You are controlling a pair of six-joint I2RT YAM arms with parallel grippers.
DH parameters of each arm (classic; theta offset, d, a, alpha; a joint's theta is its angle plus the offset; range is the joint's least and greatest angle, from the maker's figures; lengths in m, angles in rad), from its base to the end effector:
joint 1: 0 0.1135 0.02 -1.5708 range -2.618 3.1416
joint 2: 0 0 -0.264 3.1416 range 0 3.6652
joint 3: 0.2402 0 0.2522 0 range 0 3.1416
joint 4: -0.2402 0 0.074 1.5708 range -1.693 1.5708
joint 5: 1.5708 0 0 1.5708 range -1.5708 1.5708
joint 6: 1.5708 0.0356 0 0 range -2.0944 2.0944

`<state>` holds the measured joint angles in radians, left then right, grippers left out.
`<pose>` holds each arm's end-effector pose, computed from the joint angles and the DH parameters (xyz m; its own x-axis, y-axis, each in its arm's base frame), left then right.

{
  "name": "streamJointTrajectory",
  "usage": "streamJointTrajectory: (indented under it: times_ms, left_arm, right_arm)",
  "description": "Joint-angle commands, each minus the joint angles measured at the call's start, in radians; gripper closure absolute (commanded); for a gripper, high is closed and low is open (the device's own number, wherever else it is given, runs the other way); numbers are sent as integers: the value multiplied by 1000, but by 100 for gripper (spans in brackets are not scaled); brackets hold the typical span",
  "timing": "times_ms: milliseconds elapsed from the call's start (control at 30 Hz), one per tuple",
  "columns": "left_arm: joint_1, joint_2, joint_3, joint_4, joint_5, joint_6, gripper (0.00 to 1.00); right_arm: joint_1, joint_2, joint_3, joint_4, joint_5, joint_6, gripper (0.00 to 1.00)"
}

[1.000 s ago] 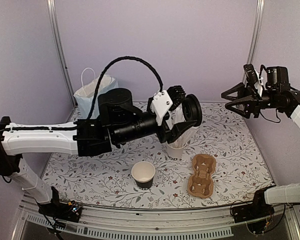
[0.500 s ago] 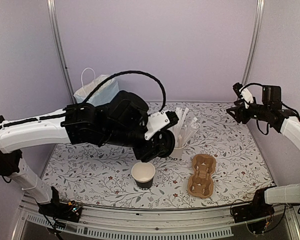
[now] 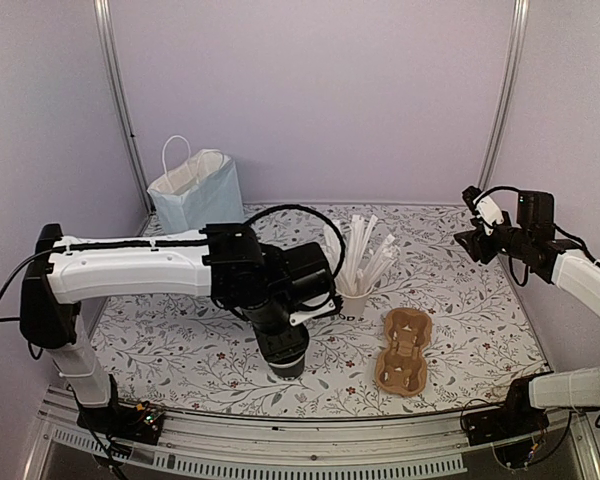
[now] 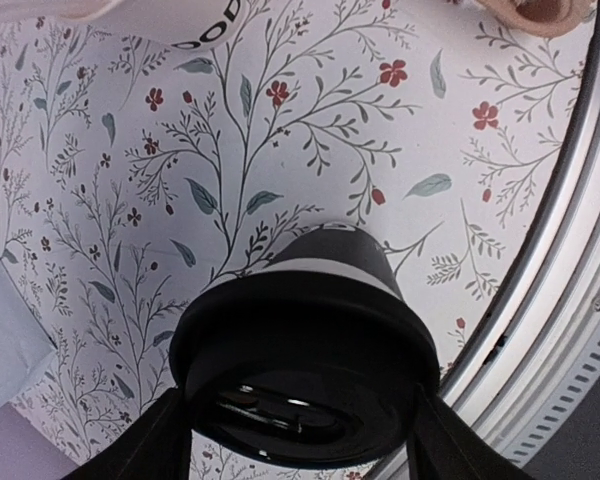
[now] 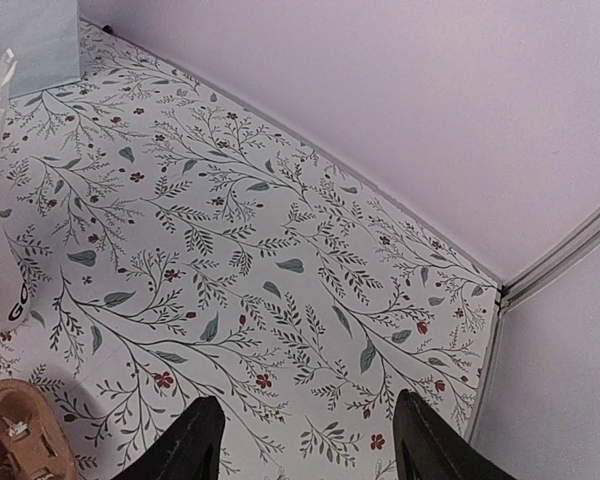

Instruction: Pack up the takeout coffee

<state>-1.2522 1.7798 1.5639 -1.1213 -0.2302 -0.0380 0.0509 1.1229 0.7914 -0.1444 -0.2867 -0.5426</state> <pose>0.1180 -0.3318 0.2722 -0.3390 0.9097 -0.2397 0.8959 0.3900 0.2130 0.2521 0.0229 0.2789 -0.2370 -0.5080 -0.8281 -0.4930 0.7974 -0.3480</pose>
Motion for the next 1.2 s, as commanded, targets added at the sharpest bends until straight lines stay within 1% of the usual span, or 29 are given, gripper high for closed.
streamJointTrajectory:
  times_ms: [0, 200, 333, 633, 1167]
  left_arm:
    - [-13, 25, 66, -109, 20, -27, 45]
    - [-12, 30, 90, -109, 44, -19, 44]
    - [-11, 33, 95, -106, 89, -20, 43]
    - [12, 69, 119, -98, 56, -6, 43]
    - [37, 78, 145, -90, 75, 6, 43]
  right_arm:
    - [-3, 0, -15, 17, -55, -19, 39]
    - [-3, 2, -13, 2, -92, -25, 39]
    - [-3, 8, -12, -5, -109, -26, 38]
    - [-3, 7, -12, -17, -137, -30, 37]
    - [-2, 25, -9, -44, -207, -41, 34]
